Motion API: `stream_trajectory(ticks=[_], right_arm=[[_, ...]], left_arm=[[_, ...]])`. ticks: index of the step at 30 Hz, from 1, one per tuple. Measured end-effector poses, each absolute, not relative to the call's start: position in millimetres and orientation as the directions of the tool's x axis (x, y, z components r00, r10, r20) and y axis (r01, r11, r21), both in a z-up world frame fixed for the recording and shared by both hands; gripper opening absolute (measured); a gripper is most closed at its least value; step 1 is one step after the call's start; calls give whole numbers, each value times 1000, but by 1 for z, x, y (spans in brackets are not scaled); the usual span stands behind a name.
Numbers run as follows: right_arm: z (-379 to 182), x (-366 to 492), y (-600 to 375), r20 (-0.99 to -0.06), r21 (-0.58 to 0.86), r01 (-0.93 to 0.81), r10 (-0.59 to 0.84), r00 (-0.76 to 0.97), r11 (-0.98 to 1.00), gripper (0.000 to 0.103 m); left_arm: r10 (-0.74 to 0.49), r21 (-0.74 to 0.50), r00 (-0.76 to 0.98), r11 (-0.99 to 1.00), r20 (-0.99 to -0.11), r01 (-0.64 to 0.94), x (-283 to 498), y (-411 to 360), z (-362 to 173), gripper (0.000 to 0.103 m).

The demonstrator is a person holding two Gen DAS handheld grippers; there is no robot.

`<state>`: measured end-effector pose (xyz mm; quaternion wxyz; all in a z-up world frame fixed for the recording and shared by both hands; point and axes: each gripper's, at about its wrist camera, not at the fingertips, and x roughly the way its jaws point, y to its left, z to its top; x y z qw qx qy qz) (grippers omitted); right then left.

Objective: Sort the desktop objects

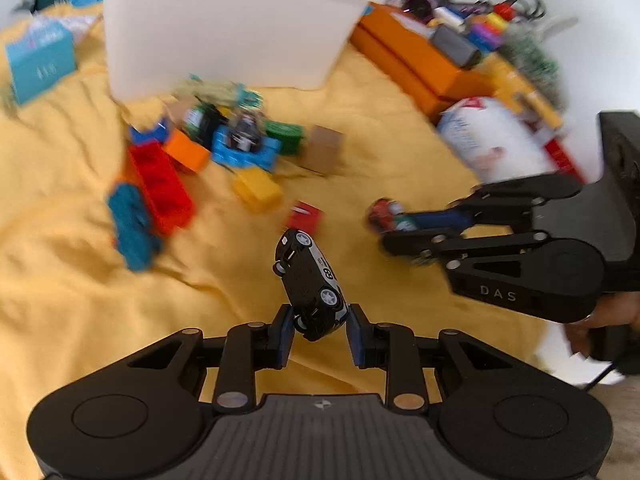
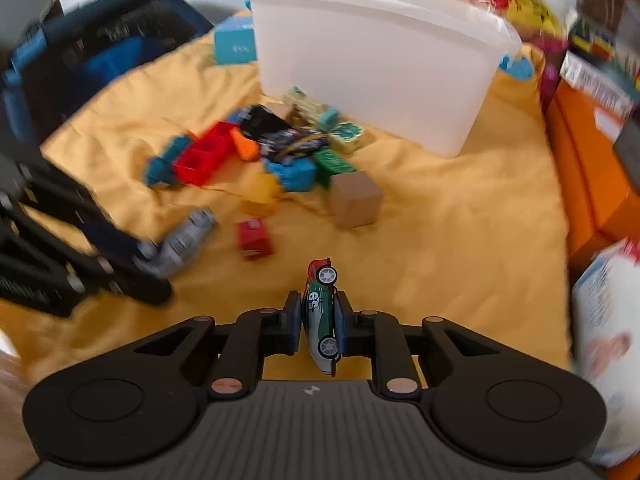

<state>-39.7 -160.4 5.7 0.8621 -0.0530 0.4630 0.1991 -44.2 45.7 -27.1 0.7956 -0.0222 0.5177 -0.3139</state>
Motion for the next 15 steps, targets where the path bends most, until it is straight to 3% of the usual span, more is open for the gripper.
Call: stream_trajectory(ticks=[4, 9, 11, 15], right_arm=[[-5, -37, -169, -807, 296, -306, 408, 426, 905, 19], [-12, -35, -176, -812, 337, -246, 413, 412, 909, 20], [-10, -35, -180, -811, 329, -227, 397, 429, 917, 27], [-10, -33, -189, -814, 315, -192, 369, 449, 929, 32]], left_arm=[[-574, -460, 231, 791, -785, 402, -39, 50, -48, 32], [-490, -338, 289, 830, -822, 444, -46, 44, -42, 36], [-483, -324, 308, 835, -820, 445, -47, 45, -39, 48], [-477, -331, 336, 851, -812, 408, -44, 61, -37, 48]])
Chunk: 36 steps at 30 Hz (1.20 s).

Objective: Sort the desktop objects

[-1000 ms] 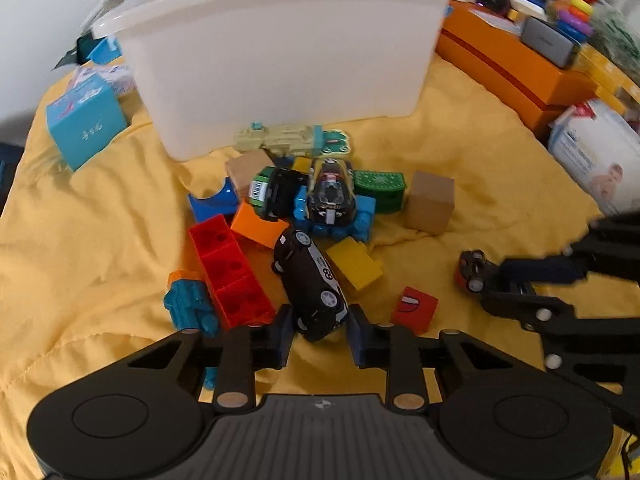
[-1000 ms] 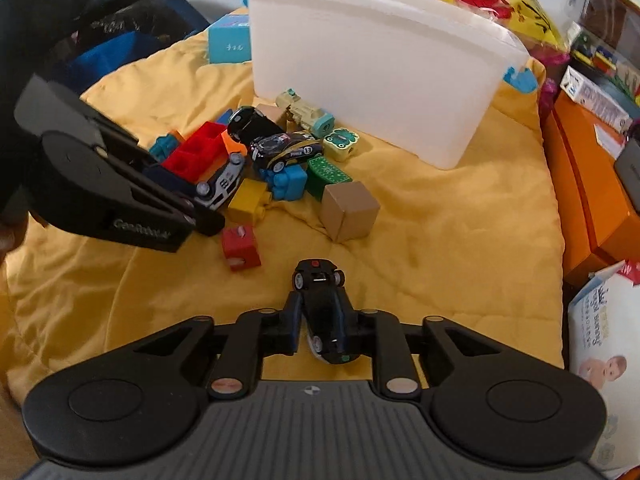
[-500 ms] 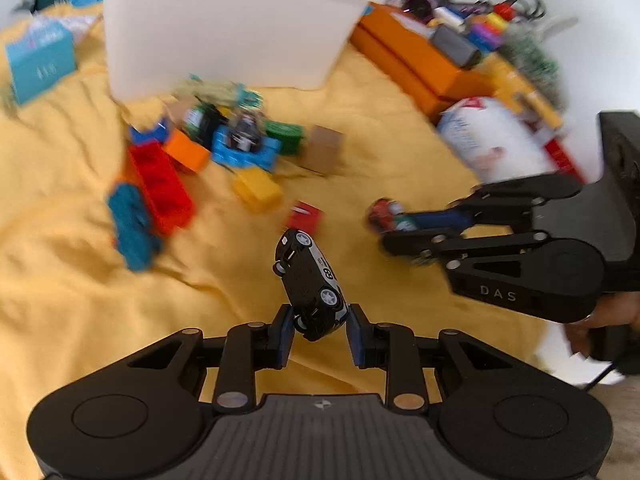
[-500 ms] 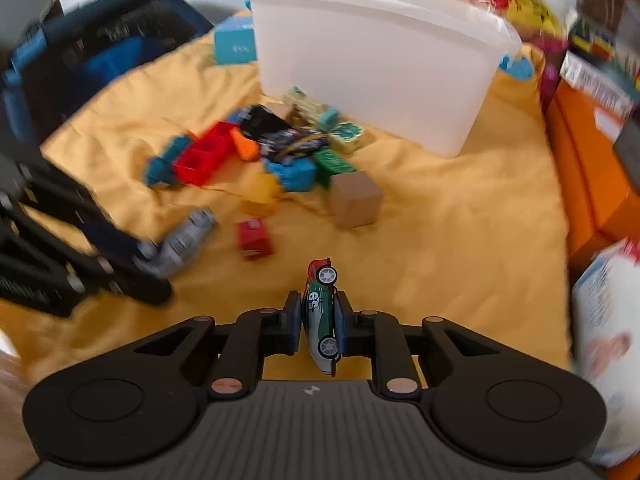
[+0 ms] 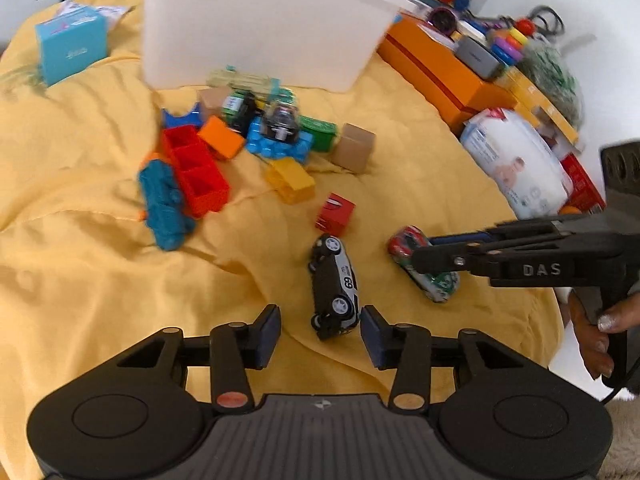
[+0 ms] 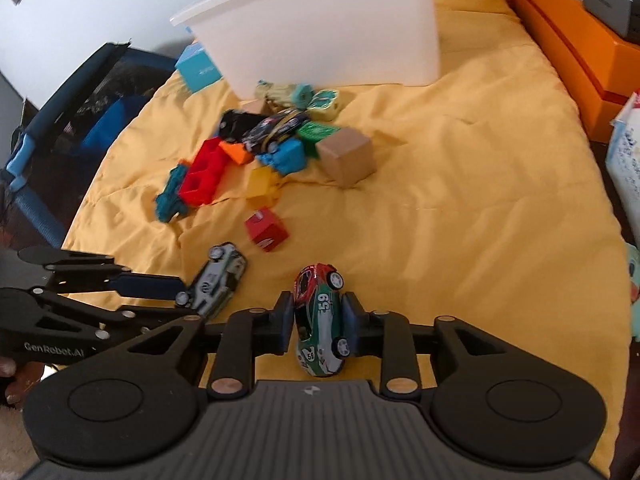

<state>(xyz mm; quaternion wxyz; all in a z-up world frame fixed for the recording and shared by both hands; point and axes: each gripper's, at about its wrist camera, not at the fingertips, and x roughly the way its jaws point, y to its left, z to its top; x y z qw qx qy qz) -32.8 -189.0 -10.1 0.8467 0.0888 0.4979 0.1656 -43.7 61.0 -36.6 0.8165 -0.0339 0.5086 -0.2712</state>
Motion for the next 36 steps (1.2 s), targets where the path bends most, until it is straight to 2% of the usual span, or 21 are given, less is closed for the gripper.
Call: stream_trajectory(ticks=[2, 4, 5, 12, 19, 20, 21, 25, 29, 33, 34, 36], right_arm=[[-10, -32, -194, -817, 295, -187, 349, 459, 937, 35], [-10, -33, -198, -818, 283, -170, 330, 470, 944, 48], [-10, -33, -199, -821, 276, -163, 321, 471, 947, 49], [5, -40, -193, -807, 213, -204, 290, 515, 955, 50], [12, -59, -172, -808, 83, -287, 233, 542, 954, 53], [11, -60, -169, -810, 70, -301, 230, 540, 951, 53], [9, -61, -166, -813, 52, -312, 222, 539, 949, 53], [6, -55, -153, -813, -6, -354, 201, 546, 935, 53], [-4, -46, -149, -823, -27, -350, 178, 540, 936, 49], [-18, -44, -150, -848, -23, -356, 170, 501, 934, 38], [-19, -46, -150, -845, -25, -359, 172, 507, 933, 38], [-19, -48, -151, -841, -34, -369, 173, 513, 929, 38]], left_arm=[[-459, -318, 368, 868, -809, 382, -42, 66, -33, 49], [-430, -286, 394, 883, -813, 373, -41, 68, -29, 49], [-424, -278, 402, 886, -812, 372, -40, 70, -27, 50], [-389, -201, 434, 886, -812, 419, -45, 68, -20, 51], [-288, 44, 531, 849, -797, 526, -72, 39, -2, 53], [-292, 47, 533, 845, -794, 533, -73, 35, -2, 58], [-291, 49, 531, 843, -796, 535, -72, 31, -4, 59], [-249, 76, 525, 851, -814, 520, -64, 18, -17, 59], [-248, 31, 478, 864, -843, 502, -50, 17, -34, 58], [-274, -10, 448, 861, -851, 508, -50, 20, -44, 55], [-279, -8, 451, 857, -848, 515, -51, 21, -45, 51], [-282, 7, 457, 845, -844, 535, -53, 21, -45, 48]])
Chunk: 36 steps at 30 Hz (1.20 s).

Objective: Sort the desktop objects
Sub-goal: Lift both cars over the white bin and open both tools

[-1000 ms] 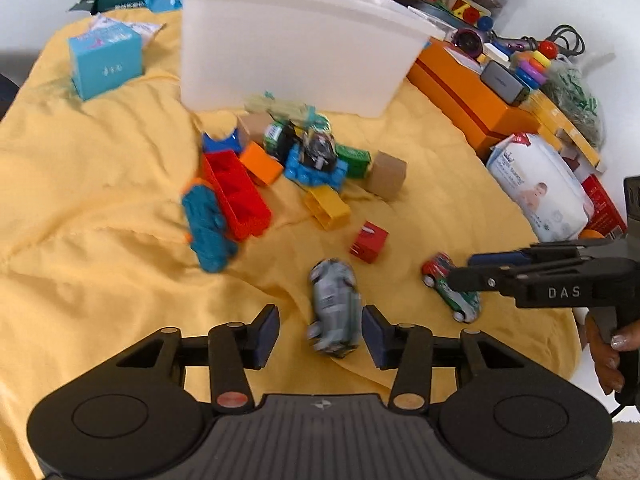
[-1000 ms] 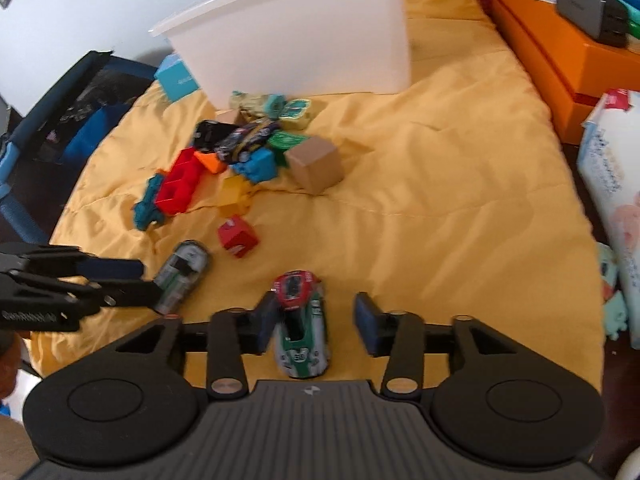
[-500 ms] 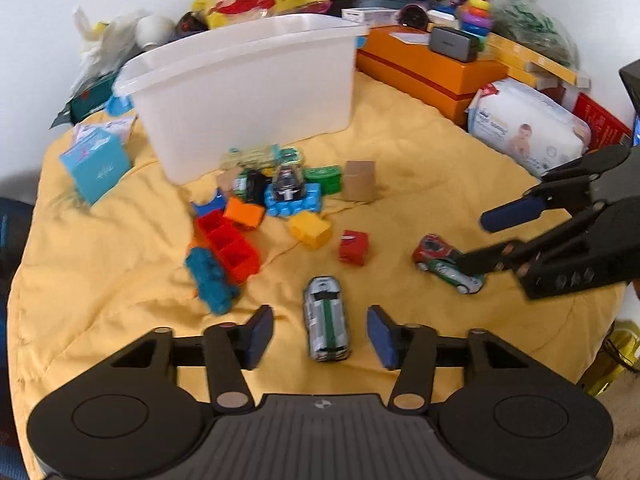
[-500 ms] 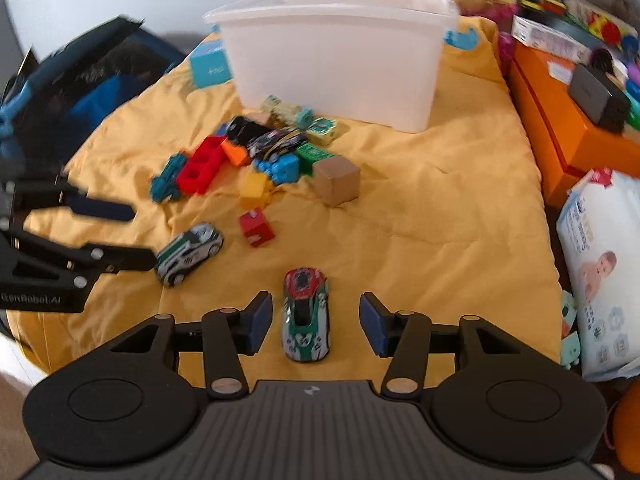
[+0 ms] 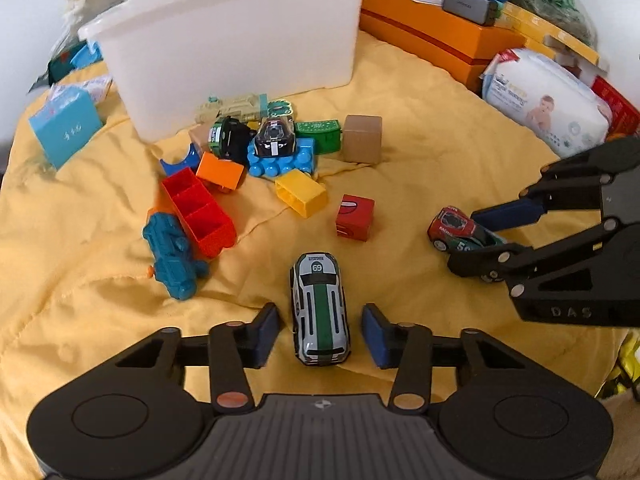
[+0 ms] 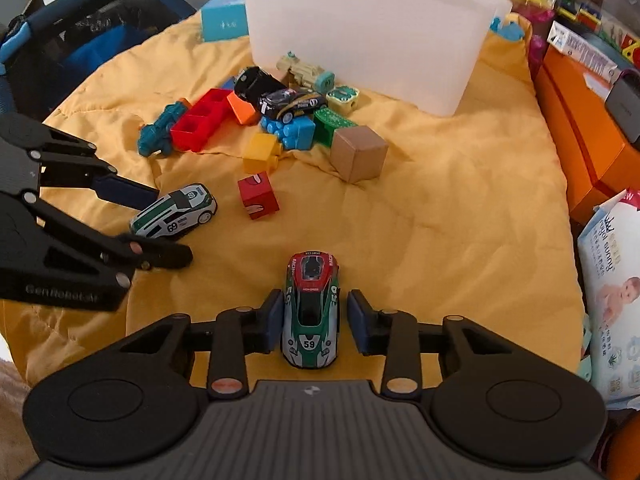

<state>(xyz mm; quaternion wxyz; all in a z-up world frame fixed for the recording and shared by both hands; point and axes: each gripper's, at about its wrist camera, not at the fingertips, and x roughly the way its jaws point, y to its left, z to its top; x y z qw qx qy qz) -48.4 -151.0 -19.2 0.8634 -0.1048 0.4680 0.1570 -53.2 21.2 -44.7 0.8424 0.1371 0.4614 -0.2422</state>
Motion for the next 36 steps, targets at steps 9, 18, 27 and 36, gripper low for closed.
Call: stream_trajectory(ticks=[9, 18, 27, 36], right_arm=[[8, -49, -148, -820, -67, -408, 183, 543, 911, 33], [100, -10, -174, -645, -32, -318, 223, 731, 948, 33], [157, 35, -165, -465, -111, -273, 193, 864, 956, 33], [142, 88, -156, -472, -71, -255, 193, 860, 964, 33]], left_arm=[[-353, -26, 481, 826, -803, 563, -47, 28, -3, 33], [-443, -19, 674, 843, -591, 538, -12, 40, 104, 33], [-409, 85, 809, 871, -422, 484, 51, 36, 160, 33], [-365, 65, 825, 900, -431, 432, 101, 26, 145, 33]])
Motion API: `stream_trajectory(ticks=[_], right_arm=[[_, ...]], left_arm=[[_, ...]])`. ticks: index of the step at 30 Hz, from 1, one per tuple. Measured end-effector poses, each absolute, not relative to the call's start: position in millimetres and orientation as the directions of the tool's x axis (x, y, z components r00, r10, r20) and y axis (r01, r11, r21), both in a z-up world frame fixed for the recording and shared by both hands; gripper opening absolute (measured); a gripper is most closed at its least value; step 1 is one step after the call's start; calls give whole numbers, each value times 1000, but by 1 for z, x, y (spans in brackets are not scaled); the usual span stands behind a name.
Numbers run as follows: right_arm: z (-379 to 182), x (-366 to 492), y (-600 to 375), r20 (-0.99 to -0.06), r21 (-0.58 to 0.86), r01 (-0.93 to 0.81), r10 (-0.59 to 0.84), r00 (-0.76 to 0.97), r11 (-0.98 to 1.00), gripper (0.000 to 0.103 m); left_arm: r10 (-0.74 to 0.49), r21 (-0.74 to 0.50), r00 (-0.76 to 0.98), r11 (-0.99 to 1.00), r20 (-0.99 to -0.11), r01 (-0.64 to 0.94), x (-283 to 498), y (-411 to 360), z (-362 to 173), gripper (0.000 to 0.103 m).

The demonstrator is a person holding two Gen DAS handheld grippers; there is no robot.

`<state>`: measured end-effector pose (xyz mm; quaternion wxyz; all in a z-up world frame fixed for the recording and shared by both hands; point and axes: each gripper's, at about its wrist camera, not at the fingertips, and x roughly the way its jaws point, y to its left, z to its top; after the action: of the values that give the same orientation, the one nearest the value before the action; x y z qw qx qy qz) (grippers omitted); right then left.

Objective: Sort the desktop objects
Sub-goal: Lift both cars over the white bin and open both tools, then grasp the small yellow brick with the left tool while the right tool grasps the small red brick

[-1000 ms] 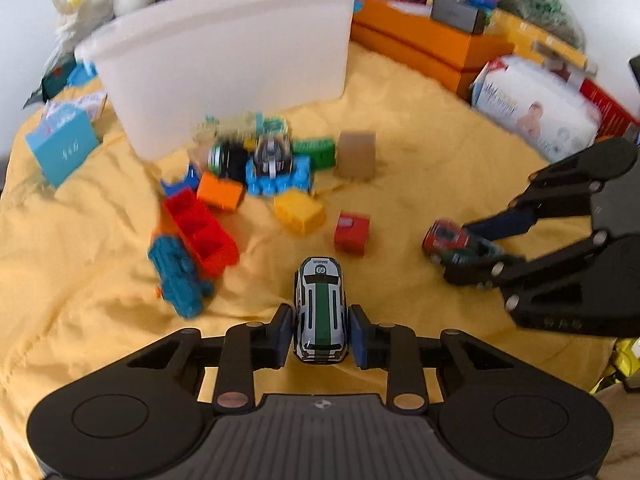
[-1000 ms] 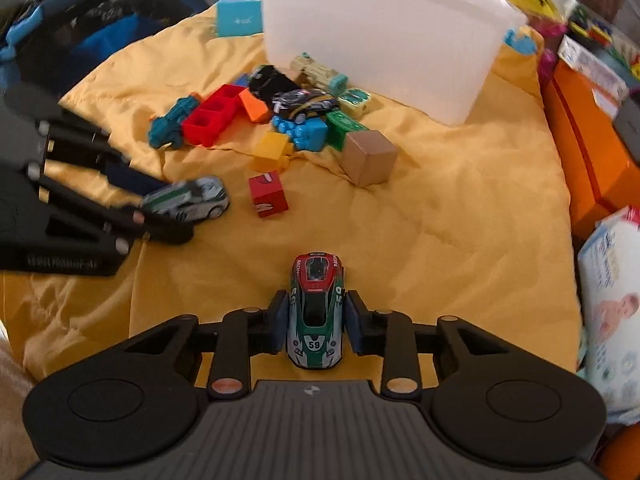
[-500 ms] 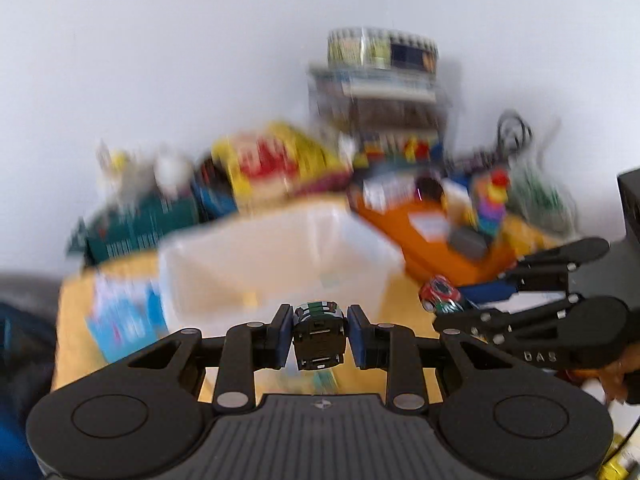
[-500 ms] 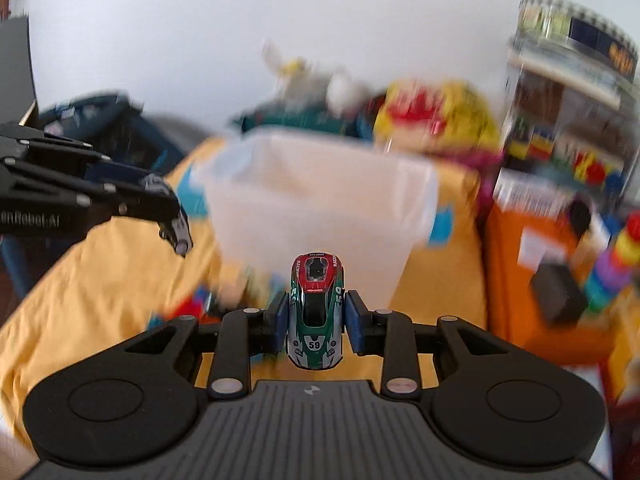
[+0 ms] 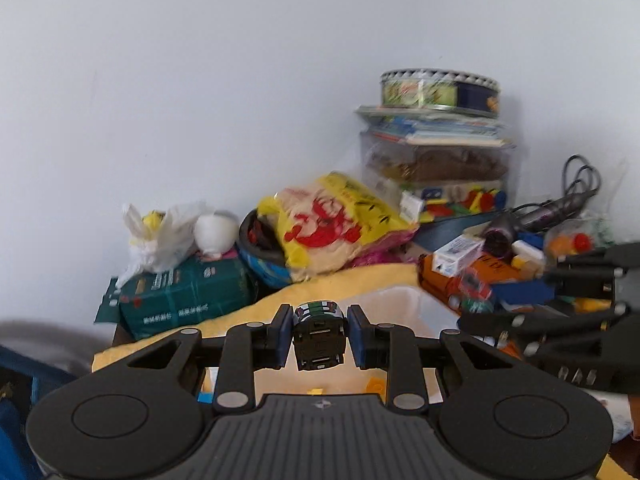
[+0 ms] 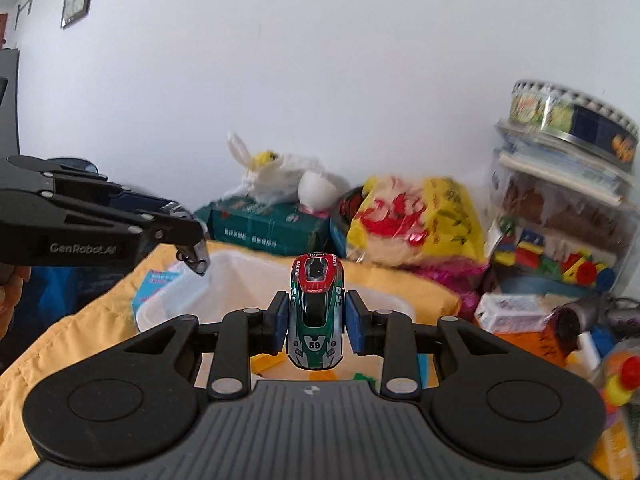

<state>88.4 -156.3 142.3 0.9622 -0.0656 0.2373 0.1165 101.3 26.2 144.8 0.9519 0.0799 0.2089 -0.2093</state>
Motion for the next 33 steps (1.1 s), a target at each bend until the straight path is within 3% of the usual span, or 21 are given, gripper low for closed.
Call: stream_trajectory(ticks=[8, 10, 13, 18, 21, 26, 33], right_arm=[[109, 134, -152, -558, -44, -187, 132, 819, 981, 35], [103, 138, -153, -586, -42, -171, 115, 802, 984, 43], [102, 131, -157, -578, -30, -165, 118, 807, 986, 43], [108, 98, -164, -536, -17, -175, 139, 833, 984, 50], [107, 78, -166, -527, -6, -174, 144, 838, 985, 53], [91, 39, -159, -548, -35, -223, 168, 819, 974, 61], [30, -11, -147, -705, -54, -329, 198, 681, 943, 66]], left_arm=[[-284, 91, 805, 919, -521, 383, 150, 9, 102, 33], [-284, 69, 772, 919, -568, 389, 158, 6, 93, 33], [-294, 34, 741, 919, -603, 392, 157, 7, 89, 35], [-297, 77, 786, 914, -543, 399, 119, 16, 98, 52], [-289, 136, 810, 903, -510, 408, 90, 20, 95, 68], [-303, 111, 763, 892, -570, 438, 41, 31, 74, 69], [-322, 50, 665, 878, -674, 476, -16, 37, 31, 69]])
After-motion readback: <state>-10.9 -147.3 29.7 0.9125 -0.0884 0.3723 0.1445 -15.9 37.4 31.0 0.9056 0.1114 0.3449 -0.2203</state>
